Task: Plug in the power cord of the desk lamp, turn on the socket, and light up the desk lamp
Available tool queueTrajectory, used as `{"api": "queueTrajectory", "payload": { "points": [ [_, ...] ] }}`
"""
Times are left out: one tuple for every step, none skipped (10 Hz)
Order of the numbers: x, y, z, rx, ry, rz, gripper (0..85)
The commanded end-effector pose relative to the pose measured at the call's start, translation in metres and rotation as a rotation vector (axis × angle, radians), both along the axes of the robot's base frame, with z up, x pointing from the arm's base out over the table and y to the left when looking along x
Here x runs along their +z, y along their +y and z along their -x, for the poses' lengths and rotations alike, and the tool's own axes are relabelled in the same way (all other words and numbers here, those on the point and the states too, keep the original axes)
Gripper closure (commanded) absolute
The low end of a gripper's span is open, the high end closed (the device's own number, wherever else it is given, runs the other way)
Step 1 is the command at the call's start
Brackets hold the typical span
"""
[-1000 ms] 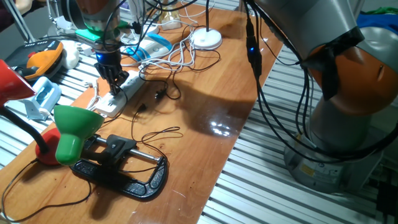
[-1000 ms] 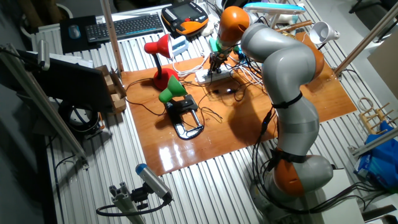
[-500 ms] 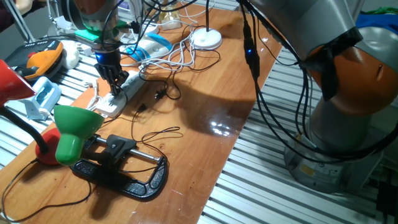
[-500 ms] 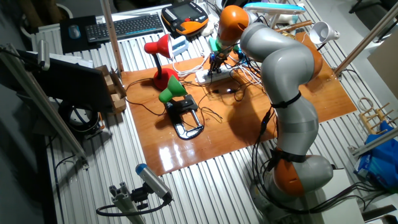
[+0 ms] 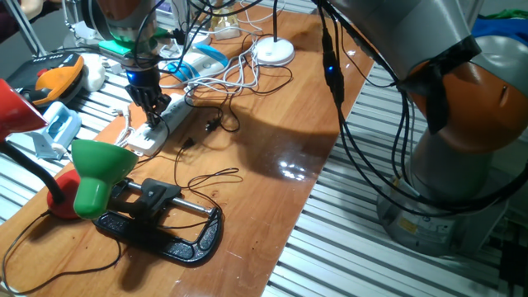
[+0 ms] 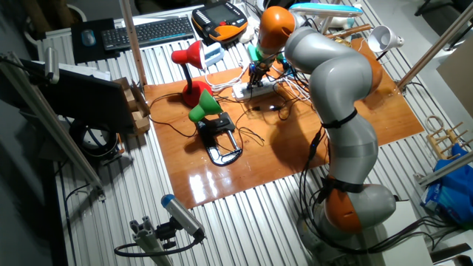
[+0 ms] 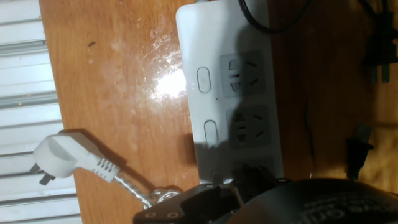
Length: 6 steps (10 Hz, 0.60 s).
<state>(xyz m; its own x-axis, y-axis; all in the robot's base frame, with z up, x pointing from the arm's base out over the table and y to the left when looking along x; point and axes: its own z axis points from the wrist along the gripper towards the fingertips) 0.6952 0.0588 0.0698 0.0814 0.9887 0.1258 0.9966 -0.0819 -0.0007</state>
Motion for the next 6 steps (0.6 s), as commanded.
{"api": "queueTrajectory", "payload": {
  "points": [
    [-0.0007,0.0000,0.0004,0.002,0.005,0.000,85.0],
    [-0.0011,0.0001,0.0002,0.002,0.011,0.000,85.0],
    [-0.0015,0.0001,0.0001,0.006,0.018,0.000,85.0],
    [-0.0018,0.0001,0.0002,0.008,0.019,0.000,85.0],
    [-0.0018,0.0000,0.0002,0.014,0.029,-0.003,85.0],
    [-0.0017,0.0000,0.0003,0.014,0.032,-0.006,85.0]
  ]
}}
